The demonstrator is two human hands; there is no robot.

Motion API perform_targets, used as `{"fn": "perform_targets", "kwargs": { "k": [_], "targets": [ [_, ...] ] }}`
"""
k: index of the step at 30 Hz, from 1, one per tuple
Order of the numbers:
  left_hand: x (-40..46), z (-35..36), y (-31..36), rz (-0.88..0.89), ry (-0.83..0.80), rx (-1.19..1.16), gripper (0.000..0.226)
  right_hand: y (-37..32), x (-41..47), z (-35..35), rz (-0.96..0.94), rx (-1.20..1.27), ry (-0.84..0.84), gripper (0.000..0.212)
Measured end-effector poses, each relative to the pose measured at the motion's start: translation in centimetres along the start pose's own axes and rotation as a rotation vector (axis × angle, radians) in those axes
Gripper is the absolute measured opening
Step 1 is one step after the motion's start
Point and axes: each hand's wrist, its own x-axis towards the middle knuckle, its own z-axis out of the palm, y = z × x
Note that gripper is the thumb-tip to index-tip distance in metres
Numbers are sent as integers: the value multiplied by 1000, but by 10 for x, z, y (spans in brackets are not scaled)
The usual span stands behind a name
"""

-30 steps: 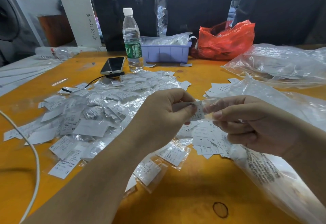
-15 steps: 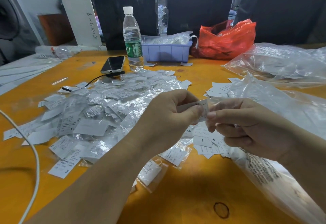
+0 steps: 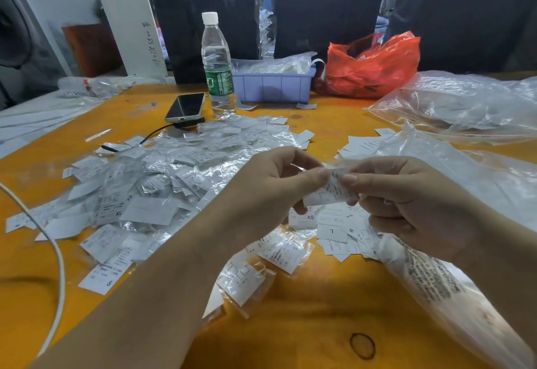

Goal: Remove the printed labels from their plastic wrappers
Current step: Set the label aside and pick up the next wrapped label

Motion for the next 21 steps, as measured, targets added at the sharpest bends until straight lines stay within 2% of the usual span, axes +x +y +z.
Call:
{"fn": "perform_targets", "kwargs": {
  "k": [5,14,17,21],
  "targets": [
    [0,-5,-1,-5,30,1,8,0,1,2,-8,5,80,13],
    [2,9,-3,24,138,-139,9,3,0,5,-85,-40,81,14],
    [2,10,-2,22,133,-155,9,3,0,4,-89,-42,97,23],
    [1,13,-2,23,98,-121,9,3,-2,7,-95,-69,85,18]
  ]
}}
